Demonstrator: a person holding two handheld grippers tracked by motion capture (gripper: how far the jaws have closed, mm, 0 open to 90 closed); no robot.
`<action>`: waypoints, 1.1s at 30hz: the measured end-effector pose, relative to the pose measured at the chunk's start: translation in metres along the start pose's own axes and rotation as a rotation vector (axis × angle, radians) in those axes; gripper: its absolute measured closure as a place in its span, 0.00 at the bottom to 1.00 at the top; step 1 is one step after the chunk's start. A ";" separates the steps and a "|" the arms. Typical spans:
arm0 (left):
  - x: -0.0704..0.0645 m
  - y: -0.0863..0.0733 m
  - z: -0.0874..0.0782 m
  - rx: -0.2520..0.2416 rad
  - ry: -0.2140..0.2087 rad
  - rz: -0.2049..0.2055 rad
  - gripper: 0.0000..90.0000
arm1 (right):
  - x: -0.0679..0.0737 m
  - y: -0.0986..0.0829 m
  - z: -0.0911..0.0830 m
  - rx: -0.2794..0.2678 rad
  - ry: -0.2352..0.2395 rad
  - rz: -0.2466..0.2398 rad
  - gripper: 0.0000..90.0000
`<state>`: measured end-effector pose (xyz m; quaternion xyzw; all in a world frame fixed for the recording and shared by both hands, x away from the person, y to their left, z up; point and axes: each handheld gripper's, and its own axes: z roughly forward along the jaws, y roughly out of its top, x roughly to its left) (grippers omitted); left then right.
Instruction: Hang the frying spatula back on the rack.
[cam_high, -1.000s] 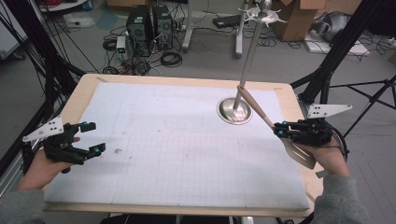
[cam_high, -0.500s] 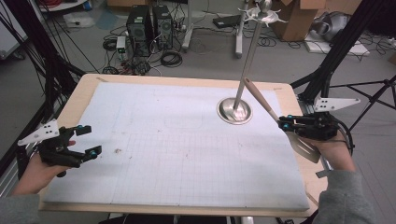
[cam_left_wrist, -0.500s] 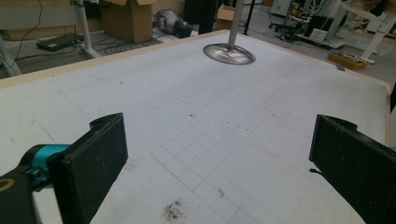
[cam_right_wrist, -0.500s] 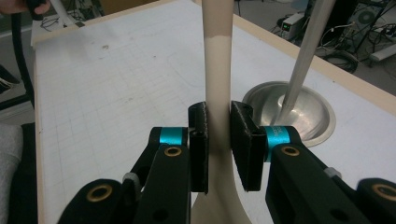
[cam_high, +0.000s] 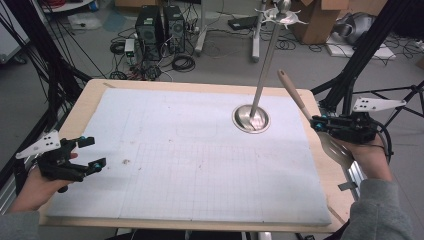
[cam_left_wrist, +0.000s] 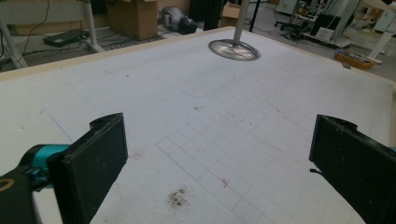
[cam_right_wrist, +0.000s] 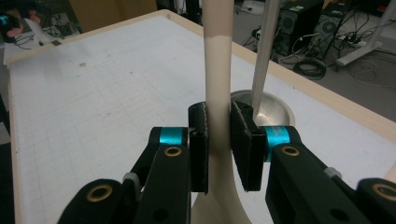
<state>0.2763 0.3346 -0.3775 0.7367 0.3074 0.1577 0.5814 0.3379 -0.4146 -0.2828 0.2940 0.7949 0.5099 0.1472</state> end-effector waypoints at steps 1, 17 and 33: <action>0.000 0.000 0.000 0.001 0.000 -0.001 0.05 | 0.000 0.000 -0.001 -0.003 -0.004 -0.007 0.87; 0.002 -0.004 -0.003 0.002 0.016 -0.016 0.05 | -0.010 0.007 -0.006 -0.009 -0.052 -0.006 0.87; 0.005 -0.009 -0.006 0.016 0.027 -0.026 0.05 | -0.013 0.029 -0.010 -0.039 -0.072 -0.020 0.87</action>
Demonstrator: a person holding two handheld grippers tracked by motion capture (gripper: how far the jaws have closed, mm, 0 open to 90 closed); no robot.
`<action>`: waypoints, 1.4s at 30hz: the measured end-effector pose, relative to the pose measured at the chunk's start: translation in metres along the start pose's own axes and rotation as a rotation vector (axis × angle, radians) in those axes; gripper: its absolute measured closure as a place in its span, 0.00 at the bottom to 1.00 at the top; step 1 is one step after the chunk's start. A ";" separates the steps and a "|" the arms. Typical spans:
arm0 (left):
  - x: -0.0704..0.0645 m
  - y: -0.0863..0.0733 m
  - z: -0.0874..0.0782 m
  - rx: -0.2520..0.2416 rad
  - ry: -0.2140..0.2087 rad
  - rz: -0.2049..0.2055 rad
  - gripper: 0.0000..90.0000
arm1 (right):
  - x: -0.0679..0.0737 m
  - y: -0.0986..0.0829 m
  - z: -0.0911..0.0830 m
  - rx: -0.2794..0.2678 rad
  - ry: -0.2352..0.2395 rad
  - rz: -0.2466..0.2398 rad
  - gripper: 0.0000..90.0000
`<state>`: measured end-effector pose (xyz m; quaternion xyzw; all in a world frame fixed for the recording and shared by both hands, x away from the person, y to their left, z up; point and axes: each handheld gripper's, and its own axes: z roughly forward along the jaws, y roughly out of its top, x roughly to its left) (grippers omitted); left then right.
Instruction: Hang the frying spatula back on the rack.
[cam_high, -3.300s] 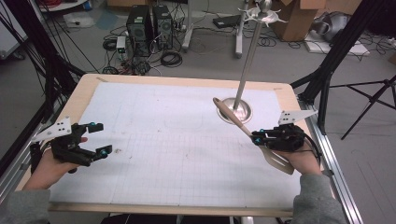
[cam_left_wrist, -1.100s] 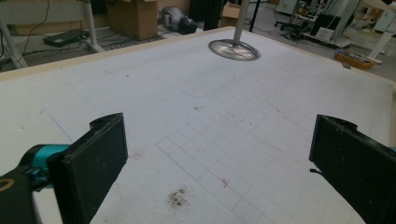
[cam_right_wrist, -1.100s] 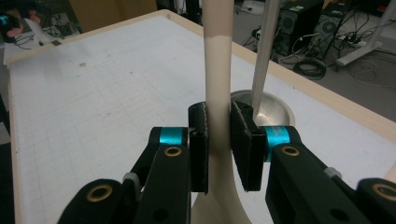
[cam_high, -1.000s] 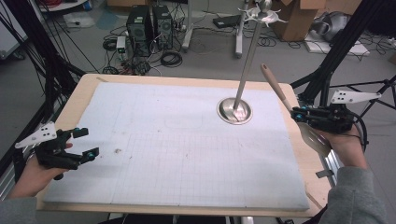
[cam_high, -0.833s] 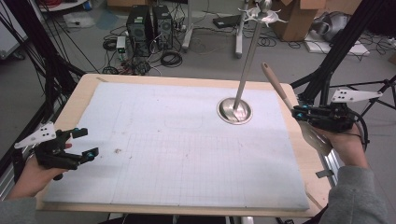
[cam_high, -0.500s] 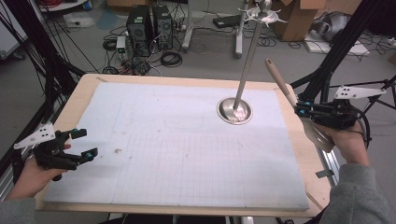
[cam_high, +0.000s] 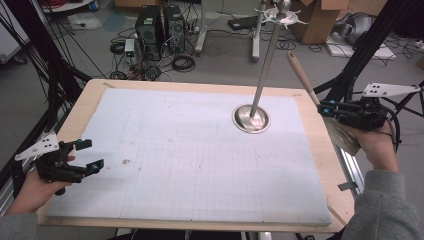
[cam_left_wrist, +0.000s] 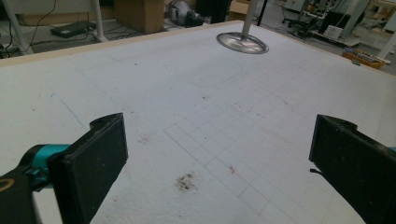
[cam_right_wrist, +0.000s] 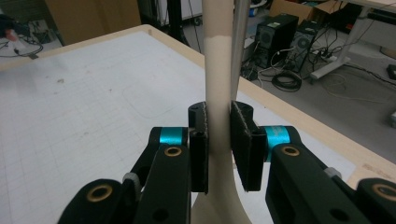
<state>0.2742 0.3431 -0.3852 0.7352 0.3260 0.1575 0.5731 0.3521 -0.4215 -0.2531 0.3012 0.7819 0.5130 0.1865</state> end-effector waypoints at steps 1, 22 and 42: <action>0.000 0.000 0.000 0.001 0.002 0.000 0.05 | 0.000 0.001 0.000 -0.002 0.000 0.000 0.87; 0.003 -0.006 -0.007 0.002 0.018 -0.017 0.05 | -0.006 0.021 -0.007 -0.039 -0.014 0.026 0.87; 0.002 -0.009 -0.011 0.003 0.021 -0.026 0.05 | -0.011 0.037 -0.013 -0.055 -0.055 0.047 0.87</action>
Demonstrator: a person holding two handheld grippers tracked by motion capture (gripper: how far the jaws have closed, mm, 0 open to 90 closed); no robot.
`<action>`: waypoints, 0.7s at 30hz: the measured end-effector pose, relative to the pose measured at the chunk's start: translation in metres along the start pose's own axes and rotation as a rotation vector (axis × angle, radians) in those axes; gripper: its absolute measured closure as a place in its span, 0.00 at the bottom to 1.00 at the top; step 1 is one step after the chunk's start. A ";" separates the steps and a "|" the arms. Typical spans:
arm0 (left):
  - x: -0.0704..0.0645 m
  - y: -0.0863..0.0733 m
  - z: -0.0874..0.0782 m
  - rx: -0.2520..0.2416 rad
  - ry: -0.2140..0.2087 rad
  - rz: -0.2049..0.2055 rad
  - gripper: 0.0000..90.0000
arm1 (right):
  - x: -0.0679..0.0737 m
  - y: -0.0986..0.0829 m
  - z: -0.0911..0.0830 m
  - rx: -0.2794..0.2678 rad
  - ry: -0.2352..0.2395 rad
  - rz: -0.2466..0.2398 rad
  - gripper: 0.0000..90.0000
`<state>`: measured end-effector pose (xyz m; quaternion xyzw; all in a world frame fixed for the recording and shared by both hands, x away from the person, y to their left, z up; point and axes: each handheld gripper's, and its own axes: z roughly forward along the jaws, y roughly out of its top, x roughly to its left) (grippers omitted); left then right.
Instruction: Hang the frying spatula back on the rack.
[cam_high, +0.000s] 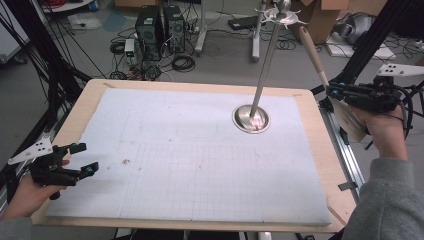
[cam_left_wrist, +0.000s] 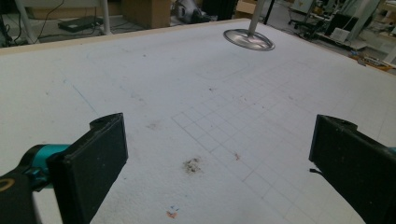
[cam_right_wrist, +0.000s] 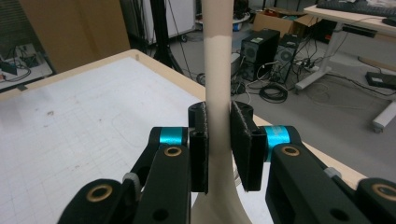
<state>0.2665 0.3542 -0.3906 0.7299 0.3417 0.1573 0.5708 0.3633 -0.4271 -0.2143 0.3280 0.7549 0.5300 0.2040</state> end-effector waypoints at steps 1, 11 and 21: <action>0.000 0.000 0.000 0.000 -0.001 -0.001 0.05 | -0.001 0.000 -0.001 0.000 -0.004 0.003 0.87; 0.001 -0.002 -0.001 0.008 0.005 -0.005 0.05 | -0.004 0.002 -0.005 -0.014 -0.019 0.020 0.87; 0.001 -0.002 0.001 0.010 -0.005 -0.009 0.05 | -0.004 0.010 -0.003 -0.030 -0.021 0.035 0.87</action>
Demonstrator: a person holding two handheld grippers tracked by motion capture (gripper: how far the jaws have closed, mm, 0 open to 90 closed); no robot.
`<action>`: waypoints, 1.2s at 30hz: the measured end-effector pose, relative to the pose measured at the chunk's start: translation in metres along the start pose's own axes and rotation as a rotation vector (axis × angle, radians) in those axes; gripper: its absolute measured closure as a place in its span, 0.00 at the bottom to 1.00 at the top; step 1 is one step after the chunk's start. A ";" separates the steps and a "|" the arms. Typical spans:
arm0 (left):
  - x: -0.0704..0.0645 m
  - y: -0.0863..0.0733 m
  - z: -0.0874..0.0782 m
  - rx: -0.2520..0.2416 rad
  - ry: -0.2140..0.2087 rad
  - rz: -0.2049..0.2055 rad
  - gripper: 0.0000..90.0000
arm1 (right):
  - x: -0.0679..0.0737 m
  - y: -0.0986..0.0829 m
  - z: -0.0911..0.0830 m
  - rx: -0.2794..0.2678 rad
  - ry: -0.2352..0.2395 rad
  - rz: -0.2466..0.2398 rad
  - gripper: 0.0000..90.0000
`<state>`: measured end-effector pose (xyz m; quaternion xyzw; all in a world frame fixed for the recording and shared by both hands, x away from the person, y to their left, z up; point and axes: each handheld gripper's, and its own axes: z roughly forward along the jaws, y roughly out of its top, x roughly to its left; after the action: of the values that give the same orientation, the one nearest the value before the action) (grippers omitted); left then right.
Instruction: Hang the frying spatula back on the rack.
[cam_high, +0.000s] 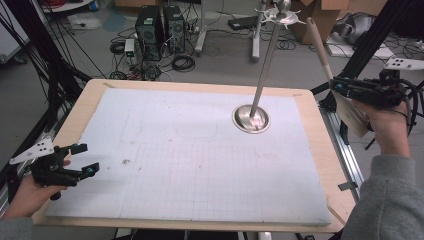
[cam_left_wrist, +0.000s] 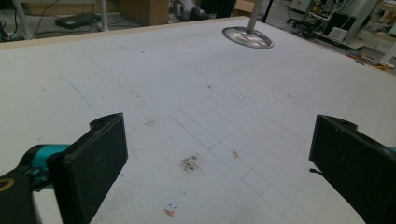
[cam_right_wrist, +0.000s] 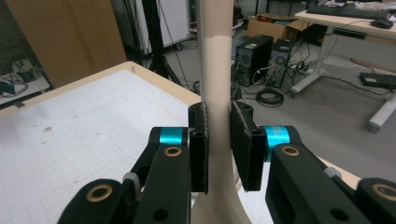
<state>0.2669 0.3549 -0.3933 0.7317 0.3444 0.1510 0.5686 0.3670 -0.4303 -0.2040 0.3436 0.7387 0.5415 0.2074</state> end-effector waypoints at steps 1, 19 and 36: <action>0.000 0.000 -0.001 0.000 0.001 0.000 0.05 | 0.000 0.001 0.000 0.001 0.001 0.009 0.87; 0.001 -0.003 -0.001 0.011 0.009 0.000 0.05 | -0.006 -0.002 0.004 -0.013 0.030 0.070 0.87; 0.002 -0.004 0.001 0.019 0.009 -0.004 0.05 | -0.006 -0.010 0.015 0.000 0.076 0.088 0.87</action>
<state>0.2671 0.3559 -0.3975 0.7356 0.3499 0.1496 0.5605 0.3789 -0.4267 -0.2184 0.3550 0.7301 0.5628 0.1553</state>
